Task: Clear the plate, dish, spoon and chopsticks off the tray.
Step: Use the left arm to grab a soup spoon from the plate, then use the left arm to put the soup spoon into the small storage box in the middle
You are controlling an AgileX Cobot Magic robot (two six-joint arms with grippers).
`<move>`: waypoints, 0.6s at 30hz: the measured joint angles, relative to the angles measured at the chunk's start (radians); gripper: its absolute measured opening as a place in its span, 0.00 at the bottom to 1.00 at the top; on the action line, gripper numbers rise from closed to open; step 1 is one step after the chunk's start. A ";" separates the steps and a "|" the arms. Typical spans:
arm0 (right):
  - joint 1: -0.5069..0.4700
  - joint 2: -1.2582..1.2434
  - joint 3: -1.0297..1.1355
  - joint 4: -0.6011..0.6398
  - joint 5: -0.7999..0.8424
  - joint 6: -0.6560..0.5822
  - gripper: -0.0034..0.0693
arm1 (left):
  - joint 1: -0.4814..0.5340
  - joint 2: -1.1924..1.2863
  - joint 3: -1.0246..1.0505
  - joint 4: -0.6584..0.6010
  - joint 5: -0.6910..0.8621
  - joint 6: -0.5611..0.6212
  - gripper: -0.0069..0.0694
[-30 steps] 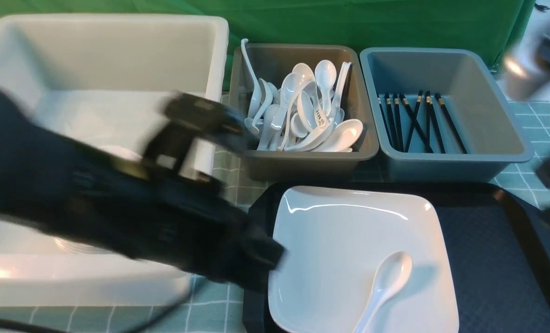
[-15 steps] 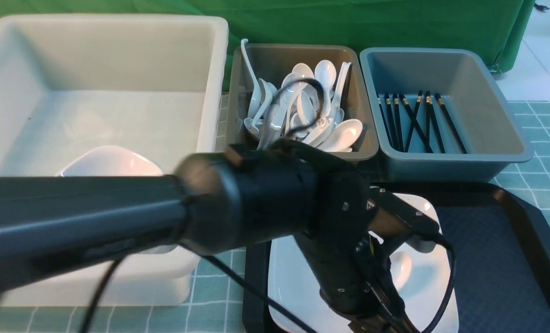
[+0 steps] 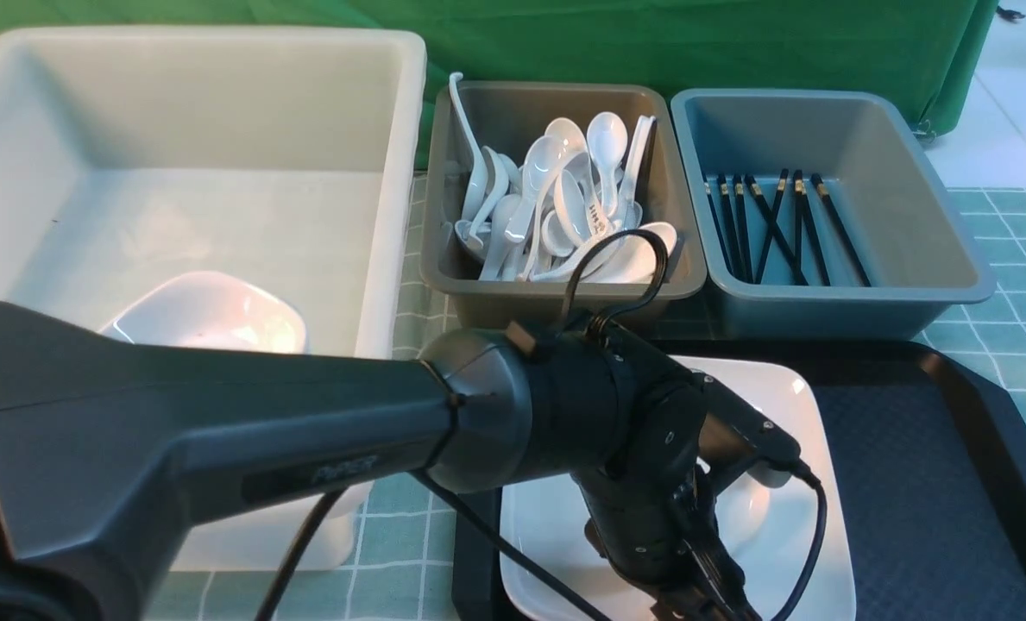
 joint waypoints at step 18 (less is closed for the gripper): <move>0.000 0.000 0.000 0.002 0.000 0.000 0.14 | 0.165 -0.142 -0.300 0.136 -0.022 0.000 0.21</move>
